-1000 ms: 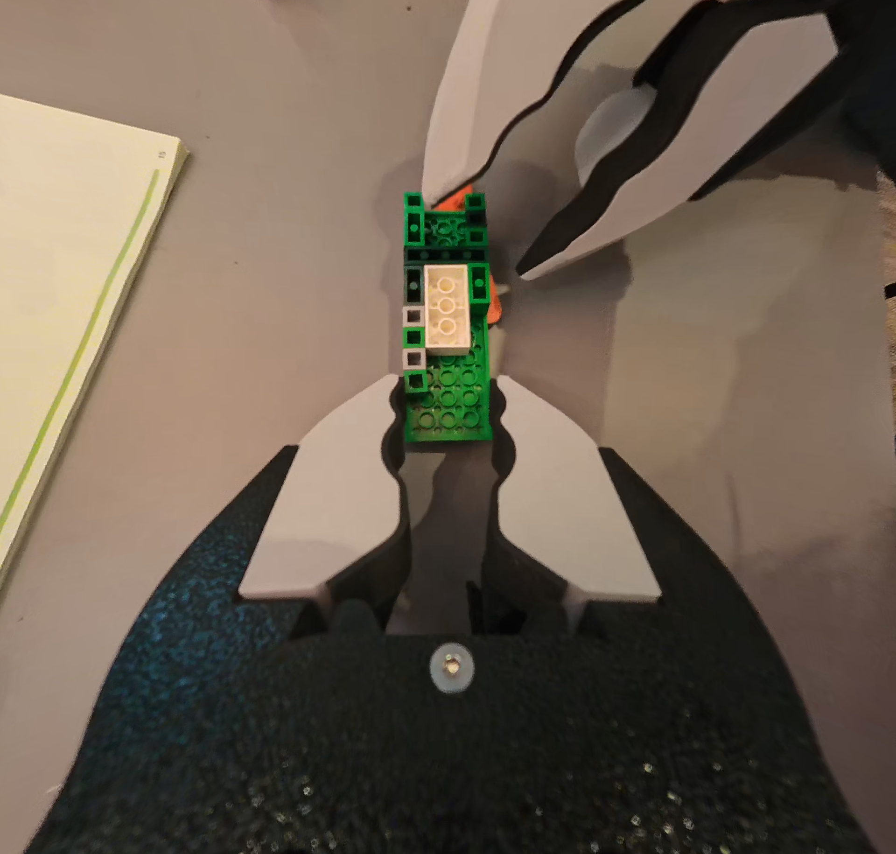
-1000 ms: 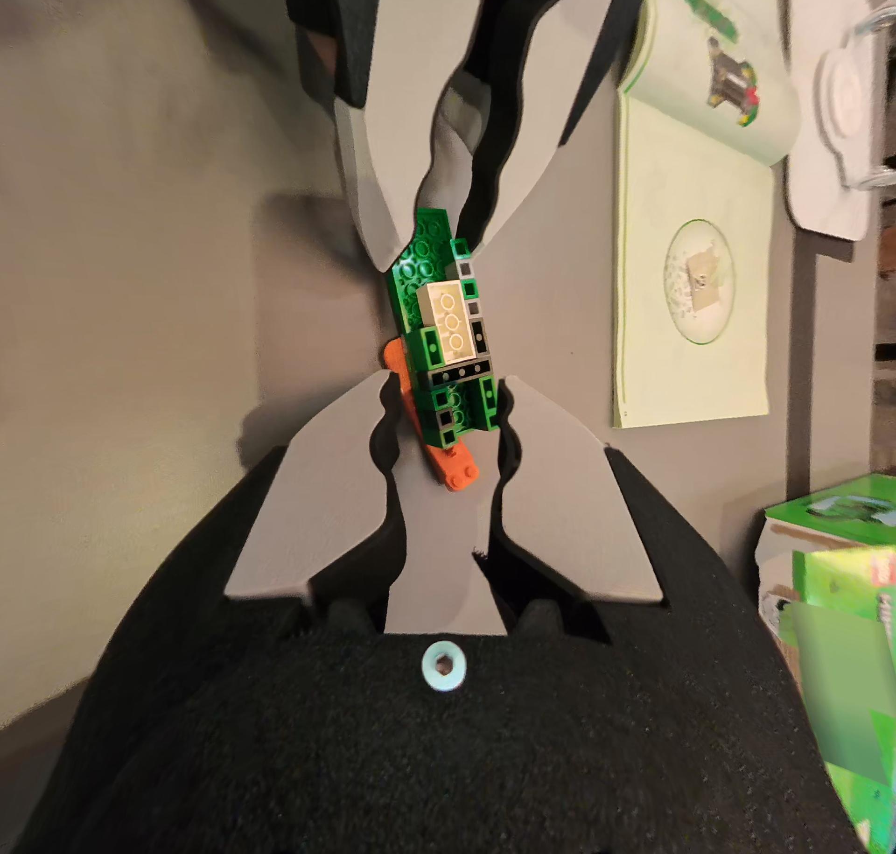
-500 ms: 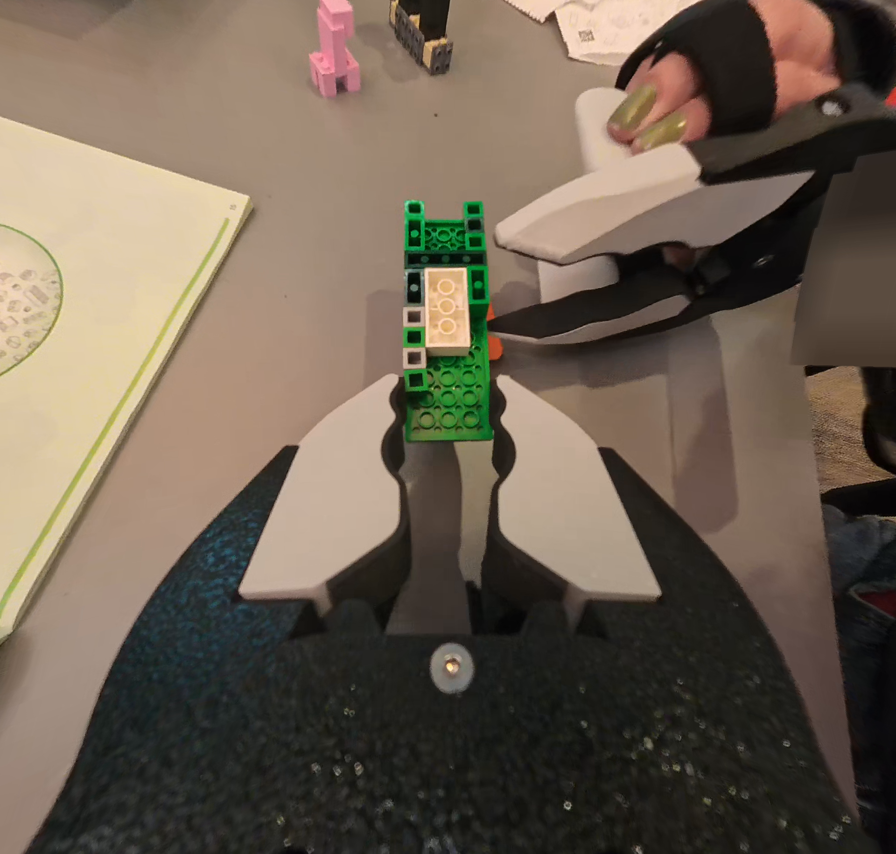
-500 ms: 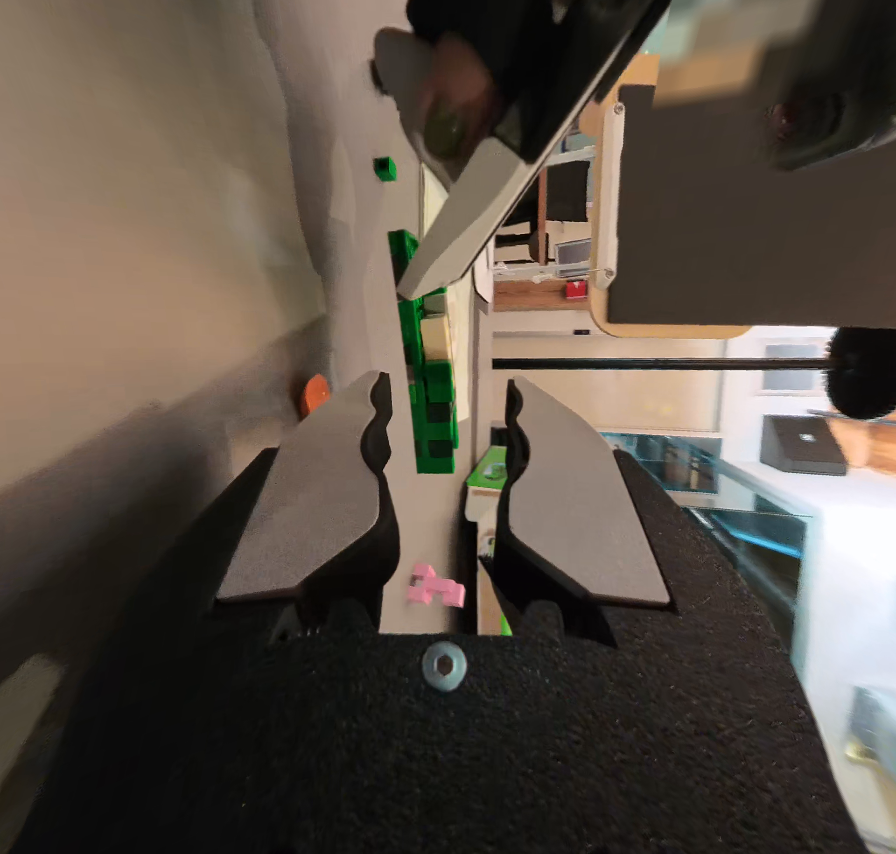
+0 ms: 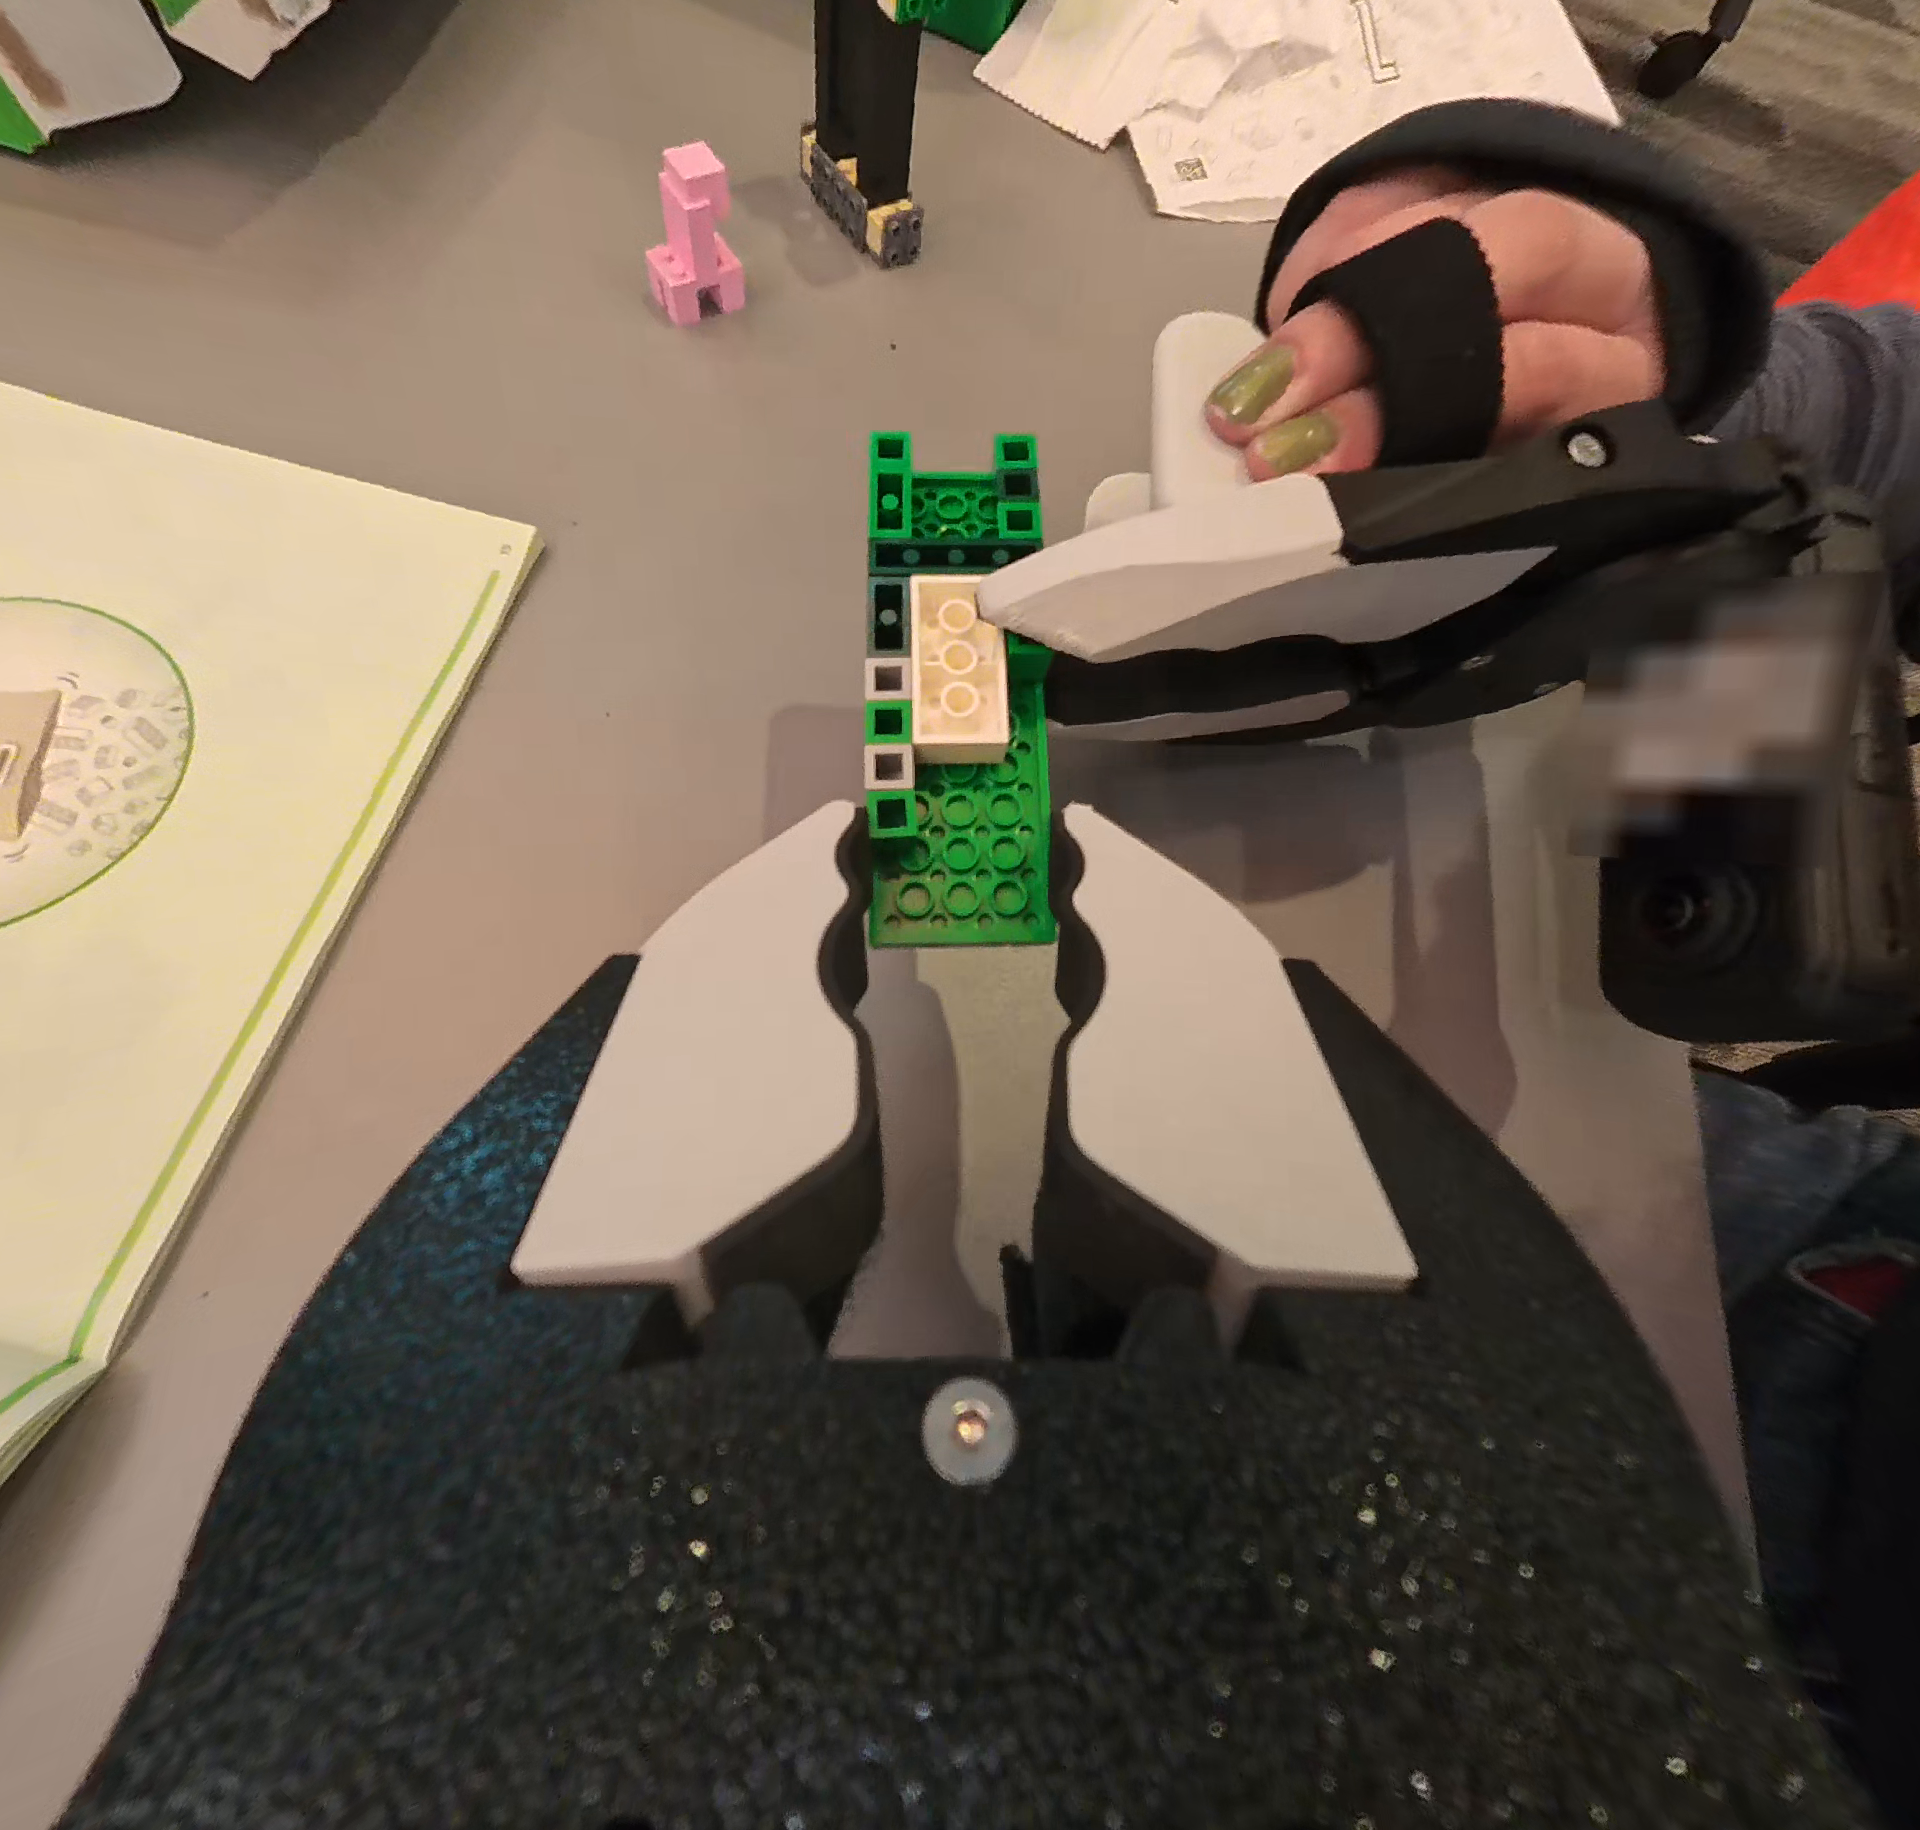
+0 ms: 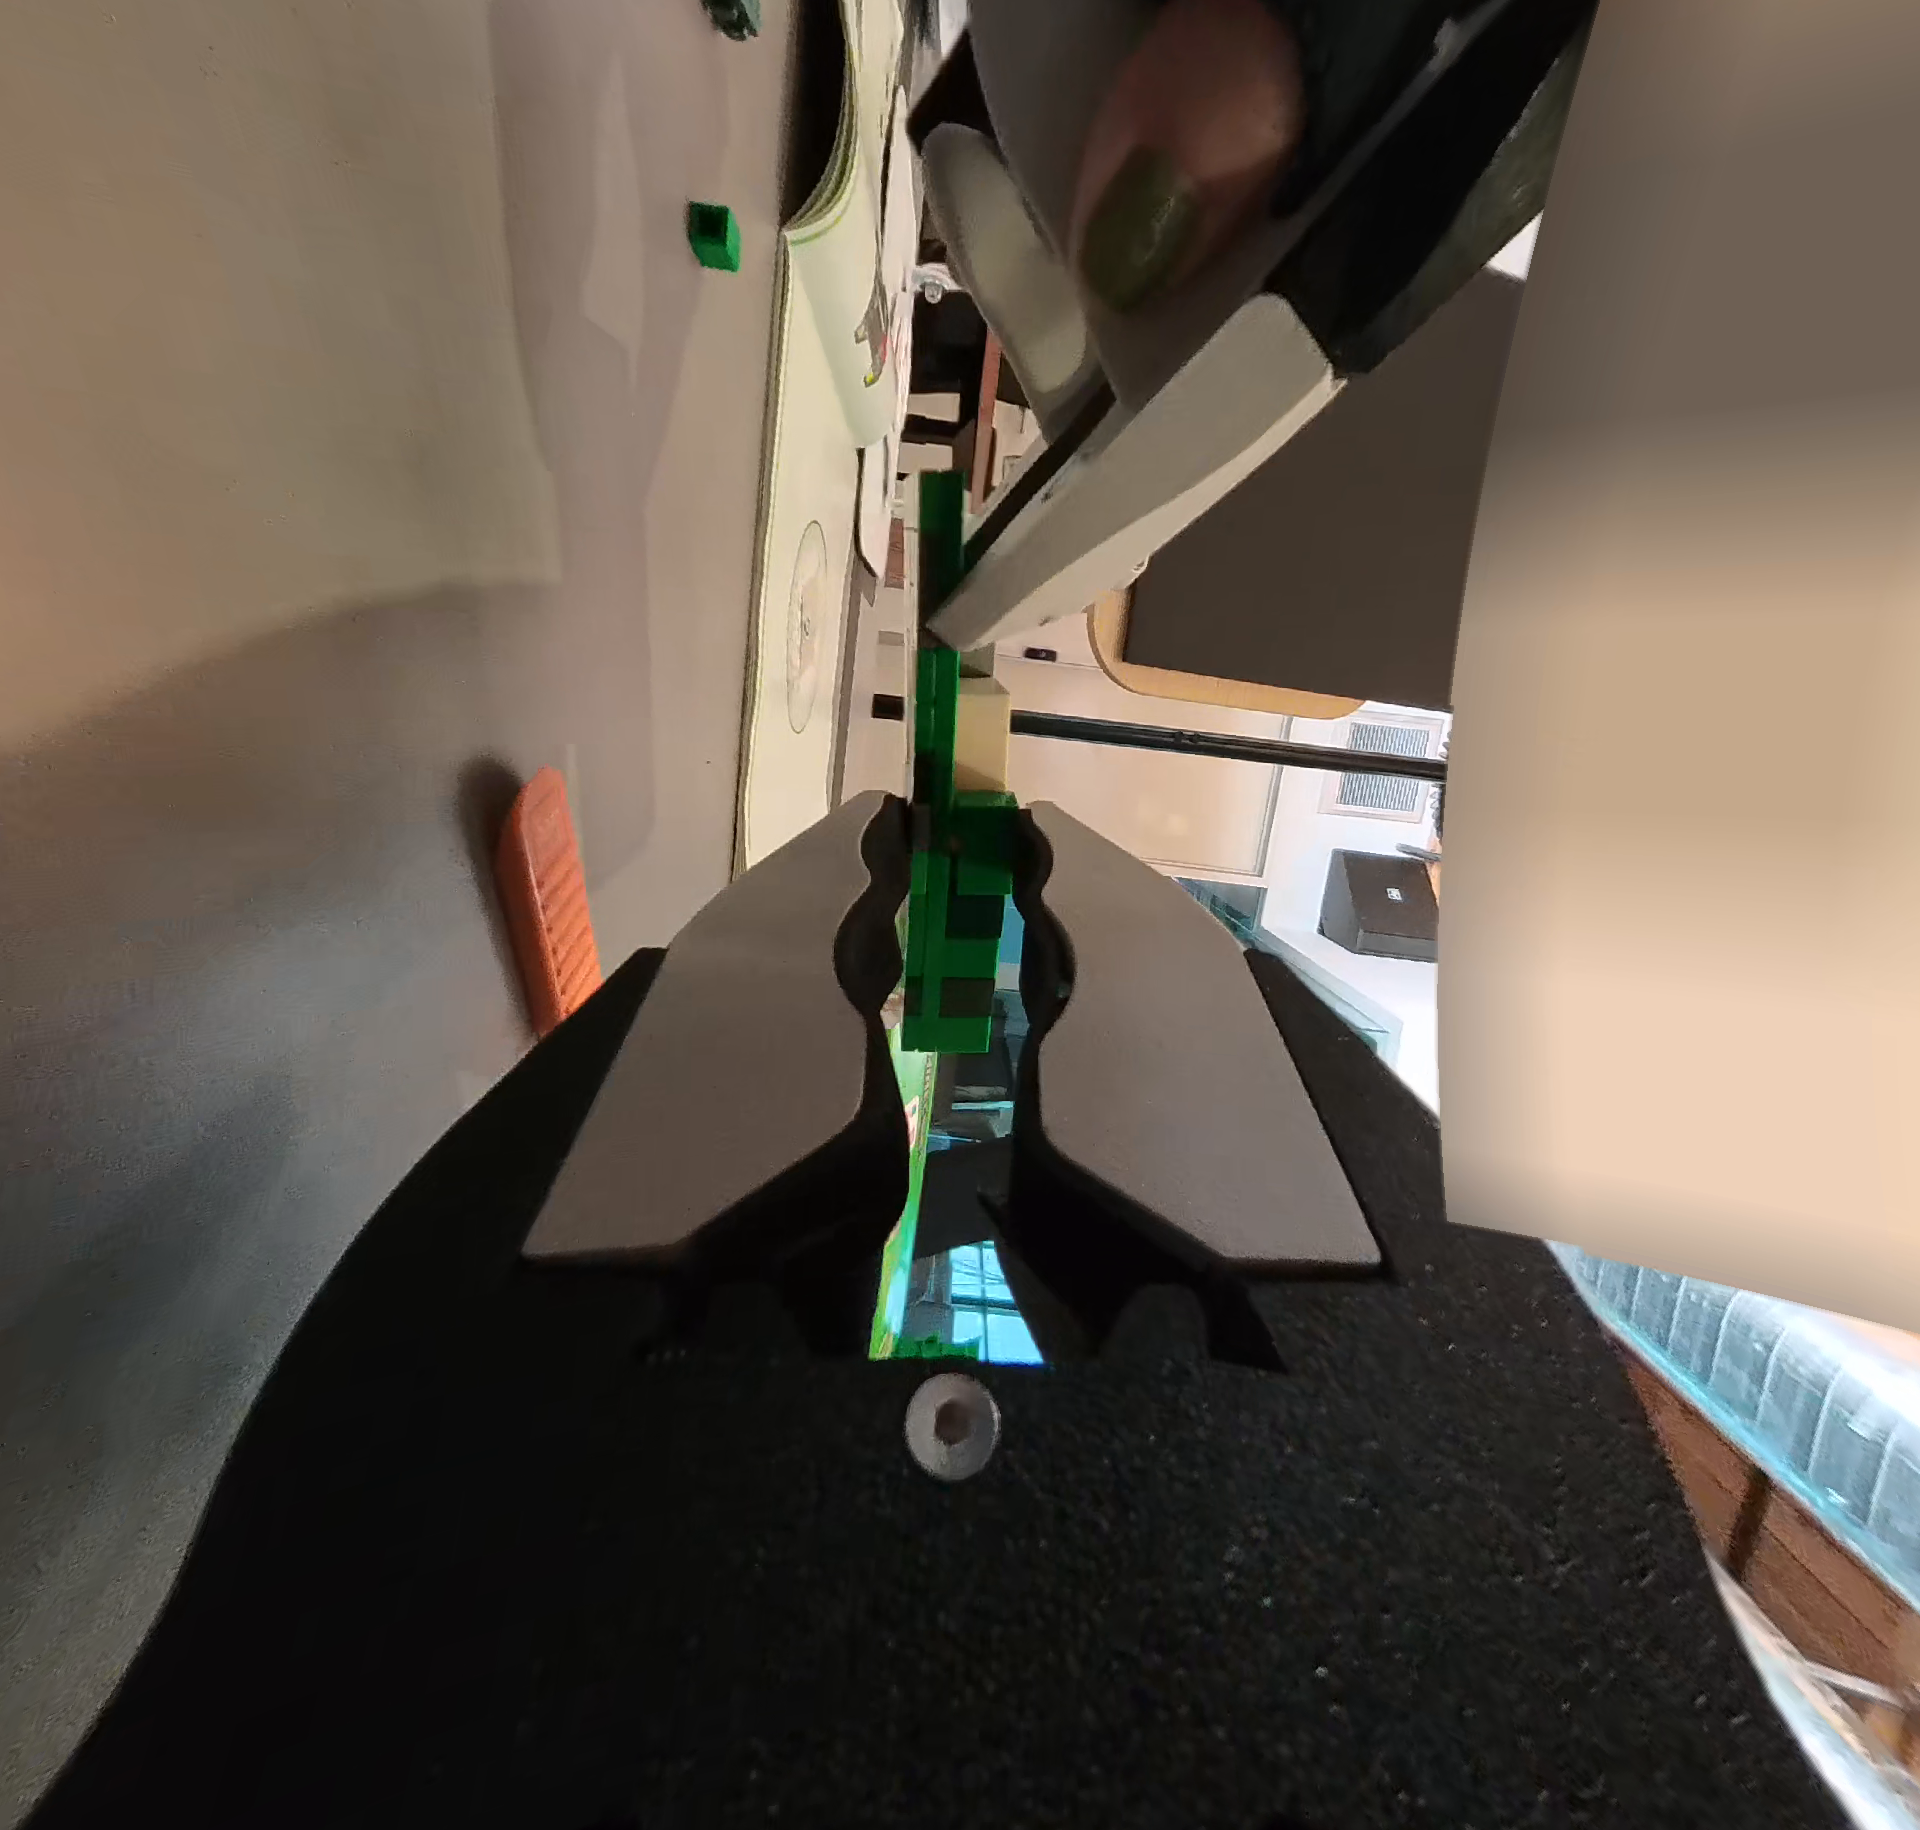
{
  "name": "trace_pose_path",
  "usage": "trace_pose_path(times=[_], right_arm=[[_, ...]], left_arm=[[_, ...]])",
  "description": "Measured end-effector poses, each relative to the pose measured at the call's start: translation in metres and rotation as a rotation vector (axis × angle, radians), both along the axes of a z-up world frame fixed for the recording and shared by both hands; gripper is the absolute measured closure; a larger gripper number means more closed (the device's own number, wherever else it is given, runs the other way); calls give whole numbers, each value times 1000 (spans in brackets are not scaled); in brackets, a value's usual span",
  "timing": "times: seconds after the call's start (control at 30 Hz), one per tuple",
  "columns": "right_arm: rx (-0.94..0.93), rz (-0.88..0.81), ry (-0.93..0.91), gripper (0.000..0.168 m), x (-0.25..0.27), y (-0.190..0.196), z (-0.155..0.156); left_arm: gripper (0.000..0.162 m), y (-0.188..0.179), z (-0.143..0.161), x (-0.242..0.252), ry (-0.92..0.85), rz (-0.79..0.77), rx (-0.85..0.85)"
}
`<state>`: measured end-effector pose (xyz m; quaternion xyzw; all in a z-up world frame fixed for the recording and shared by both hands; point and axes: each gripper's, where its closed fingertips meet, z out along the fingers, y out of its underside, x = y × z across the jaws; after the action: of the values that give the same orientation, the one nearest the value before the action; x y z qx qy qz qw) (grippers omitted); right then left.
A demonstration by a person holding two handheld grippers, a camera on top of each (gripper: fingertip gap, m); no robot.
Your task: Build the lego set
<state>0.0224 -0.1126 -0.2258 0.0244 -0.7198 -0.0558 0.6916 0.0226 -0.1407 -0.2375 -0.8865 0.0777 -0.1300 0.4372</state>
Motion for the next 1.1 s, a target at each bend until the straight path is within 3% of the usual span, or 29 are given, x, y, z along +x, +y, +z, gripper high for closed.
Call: trace_pose_path(times=[0.33,0.43,0.57,0.73,0.87,0.97,1.1], right_arm=[[-117,8,-27,150,-2,-1,-3],[-245,2,-9,119,0,7,6],[-447,-3,-12,116,2,22,11],[-550,8,-64,121,-2,14,4],[-682,71,-135,127,-11,-20,1],[-824,103,-239,135,-24,-52,-3],[-1014,48,-442,136,-46,-81,-23]], left_arm=[[130,0,0,-4,0,17,5],[130,-4,-1,-16,-10,49,4],[130,-18,1,-38,-74,103,18],[130,-59,-5,-74,-42,200,13],[130,-106,-14,-107,66,303,7],[130,-140,-17,-135,140,395,16],[130,-165,-20,-142,170,364,17]])
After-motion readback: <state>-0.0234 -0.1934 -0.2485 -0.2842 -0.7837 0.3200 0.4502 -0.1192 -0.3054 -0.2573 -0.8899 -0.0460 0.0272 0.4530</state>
